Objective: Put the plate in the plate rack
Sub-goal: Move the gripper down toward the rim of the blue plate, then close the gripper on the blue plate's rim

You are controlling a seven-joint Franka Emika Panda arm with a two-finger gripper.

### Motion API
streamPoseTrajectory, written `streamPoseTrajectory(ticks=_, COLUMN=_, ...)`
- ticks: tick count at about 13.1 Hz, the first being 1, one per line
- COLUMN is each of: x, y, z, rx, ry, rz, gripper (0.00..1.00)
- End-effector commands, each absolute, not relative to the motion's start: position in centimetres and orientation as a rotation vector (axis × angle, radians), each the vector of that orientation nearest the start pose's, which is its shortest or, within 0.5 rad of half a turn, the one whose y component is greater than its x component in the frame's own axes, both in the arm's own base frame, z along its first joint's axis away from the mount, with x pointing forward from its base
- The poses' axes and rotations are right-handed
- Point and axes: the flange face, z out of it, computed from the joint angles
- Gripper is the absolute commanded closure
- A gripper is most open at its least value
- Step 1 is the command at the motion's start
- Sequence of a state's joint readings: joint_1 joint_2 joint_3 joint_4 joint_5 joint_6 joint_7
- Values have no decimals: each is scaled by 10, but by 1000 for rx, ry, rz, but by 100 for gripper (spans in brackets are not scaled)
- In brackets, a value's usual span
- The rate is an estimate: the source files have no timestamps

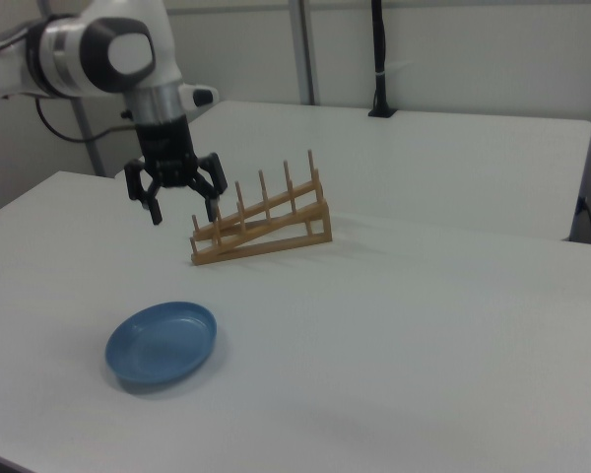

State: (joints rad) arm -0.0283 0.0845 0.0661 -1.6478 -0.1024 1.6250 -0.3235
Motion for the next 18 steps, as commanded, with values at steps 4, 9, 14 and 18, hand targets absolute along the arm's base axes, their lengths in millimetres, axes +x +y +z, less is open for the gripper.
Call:
streamPoseTrajectory(ticks=4, x=594, y=14, z=432, rx=-2977, ry=-1156, rz=331, gripper=14)
streamPoseTrajectory(ticks=9, x=614, y=33, z=345, rx=-2944, ry=-1331, rz=434, gripper=39)
streamPoseTrajectory(ticks=14, x=612, y=53, z=319, rx=-2902, ry=-1376, rz=498, gripper=69)
streamPoseTrajectory(ticks=18, x=612, y=55, z=314, rx=-2897, ry=-1384, rz=512, gripper=92)
